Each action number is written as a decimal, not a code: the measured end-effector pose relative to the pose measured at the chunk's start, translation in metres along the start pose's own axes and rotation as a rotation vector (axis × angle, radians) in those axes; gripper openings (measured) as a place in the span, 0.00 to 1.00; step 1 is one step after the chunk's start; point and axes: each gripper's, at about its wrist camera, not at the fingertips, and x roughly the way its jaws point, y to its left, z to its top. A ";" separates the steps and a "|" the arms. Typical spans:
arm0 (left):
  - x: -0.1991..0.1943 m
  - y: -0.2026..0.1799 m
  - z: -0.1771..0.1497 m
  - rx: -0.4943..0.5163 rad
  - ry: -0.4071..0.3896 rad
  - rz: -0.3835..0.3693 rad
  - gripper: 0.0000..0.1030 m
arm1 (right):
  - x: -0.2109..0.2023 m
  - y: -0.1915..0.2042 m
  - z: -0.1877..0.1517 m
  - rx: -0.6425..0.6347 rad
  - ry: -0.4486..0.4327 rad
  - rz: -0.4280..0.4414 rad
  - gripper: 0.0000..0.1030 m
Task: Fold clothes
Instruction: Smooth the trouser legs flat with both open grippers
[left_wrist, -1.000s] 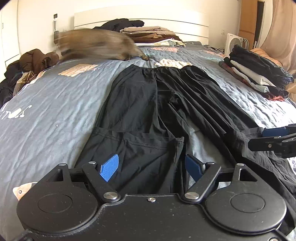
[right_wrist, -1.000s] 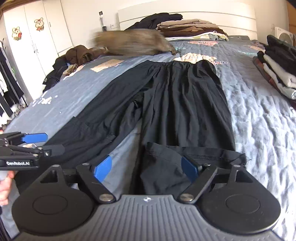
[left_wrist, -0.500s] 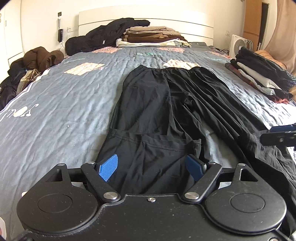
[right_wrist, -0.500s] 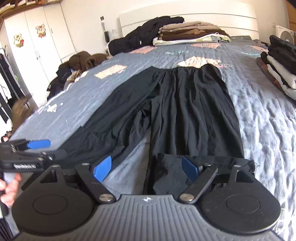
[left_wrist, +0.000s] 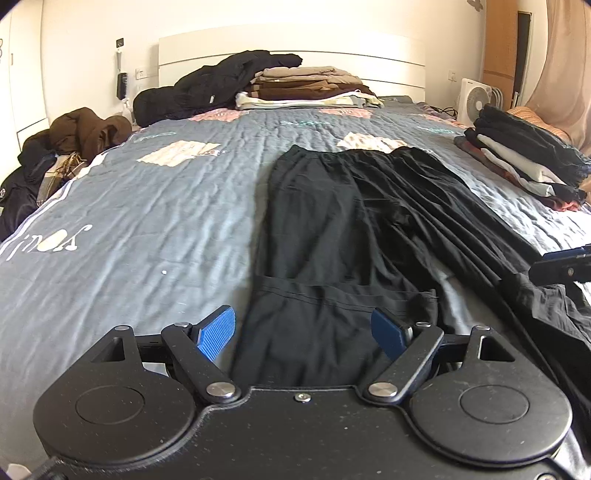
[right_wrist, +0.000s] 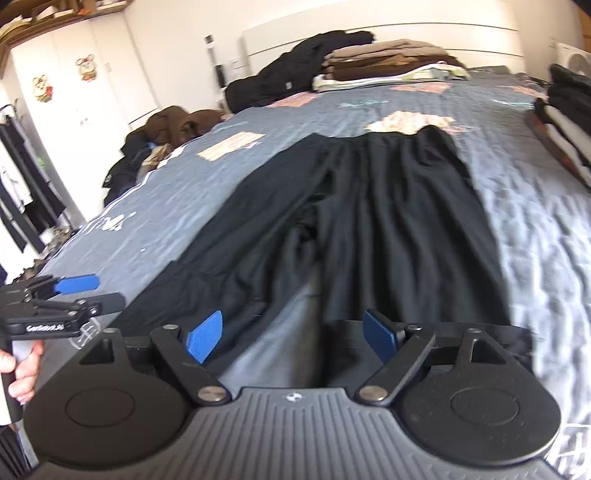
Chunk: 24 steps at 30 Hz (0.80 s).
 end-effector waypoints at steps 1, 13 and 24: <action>-0.001 0.004 0.000 0.002 -0.007 -0.008 0.78 | 0.003 0.007 0.000 -0.011 0.004 0.001 0.81; 0.002 0.031 -0.005 0.050 0.007 -0.045 0.78 | 0.033 0.063 0.000 -0.038 0.026 0.024 0.81; -0.001 0.050 -0.013 0.045 -0.014 -0.089 0.78 | 0.050 0.076 -0.003 0.012 0.034 -0.004 0.81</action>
